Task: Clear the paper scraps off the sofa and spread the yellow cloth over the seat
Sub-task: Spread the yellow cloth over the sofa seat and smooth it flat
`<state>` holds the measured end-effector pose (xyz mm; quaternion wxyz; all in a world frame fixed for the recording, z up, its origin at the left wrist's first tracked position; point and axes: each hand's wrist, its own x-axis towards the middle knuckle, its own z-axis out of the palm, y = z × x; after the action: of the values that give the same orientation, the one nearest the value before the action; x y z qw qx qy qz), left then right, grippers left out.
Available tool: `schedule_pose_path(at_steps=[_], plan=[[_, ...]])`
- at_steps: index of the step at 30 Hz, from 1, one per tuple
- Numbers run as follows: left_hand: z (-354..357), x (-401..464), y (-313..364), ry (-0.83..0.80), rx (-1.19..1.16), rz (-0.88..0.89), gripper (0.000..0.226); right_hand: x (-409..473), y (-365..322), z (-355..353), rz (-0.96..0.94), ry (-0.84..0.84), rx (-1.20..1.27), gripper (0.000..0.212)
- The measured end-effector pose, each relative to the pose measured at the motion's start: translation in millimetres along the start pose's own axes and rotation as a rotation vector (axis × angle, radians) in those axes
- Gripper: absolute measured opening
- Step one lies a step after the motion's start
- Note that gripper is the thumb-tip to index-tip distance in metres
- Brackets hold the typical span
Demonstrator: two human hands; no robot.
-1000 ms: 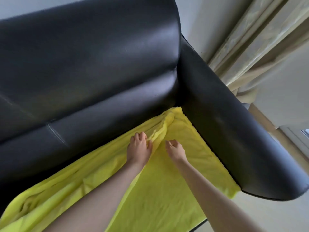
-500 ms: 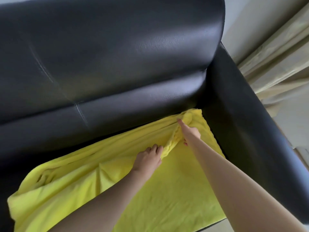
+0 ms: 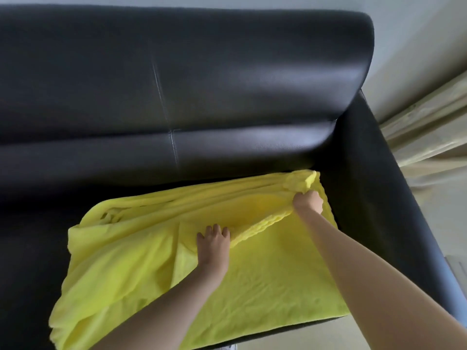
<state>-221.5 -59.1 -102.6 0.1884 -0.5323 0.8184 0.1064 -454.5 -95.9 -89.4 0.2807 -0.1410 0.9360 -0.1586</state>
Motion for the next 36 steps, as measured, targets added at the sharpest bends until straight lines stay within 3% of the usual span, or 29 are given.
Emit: schedule_pose_path(at_steps=[3,7,10,12,19,28,32,36], plan=[[2,-10,-30,-0.006,-0.170,-0.041,0.035,-17,-13,-8,0.065,-0.055,0.180,0.026],[-14,-32,-66,0.051,-0.477,-0.068,0.038,-57,-45,-7,0.231,-0.174,0.603,0.031],[-23,-51,-101,0.135,-0.628,-0.089,0.034,-95,-68,6,0.259,-0.221,0.716,0.042],[-26,-65,-129,0.183,-0.637,-0.063,0.024,-123,-84,18,0.234,-0.189,0.734,0.049],[-20,-126,-259,0.227,-0.695,-0.008,0.043,-232,-129,66,0.127,-0.182,0.757,0.051],[-7,-191,-429,-0.057,-0.911,-0.056,0.012,-392,-208,167,0.001,-0.404,0.677,0.054],[8,-210,-471,-0.180,-1.046,-0.108,0.014,-442,-238,211,-0.075,-0.522,0.592,0.055],[23,-219,-505,-0.197,-1.174,-0.204,0.011,-481,-256,244,-0.117,-0.595,0.544,0.055]])
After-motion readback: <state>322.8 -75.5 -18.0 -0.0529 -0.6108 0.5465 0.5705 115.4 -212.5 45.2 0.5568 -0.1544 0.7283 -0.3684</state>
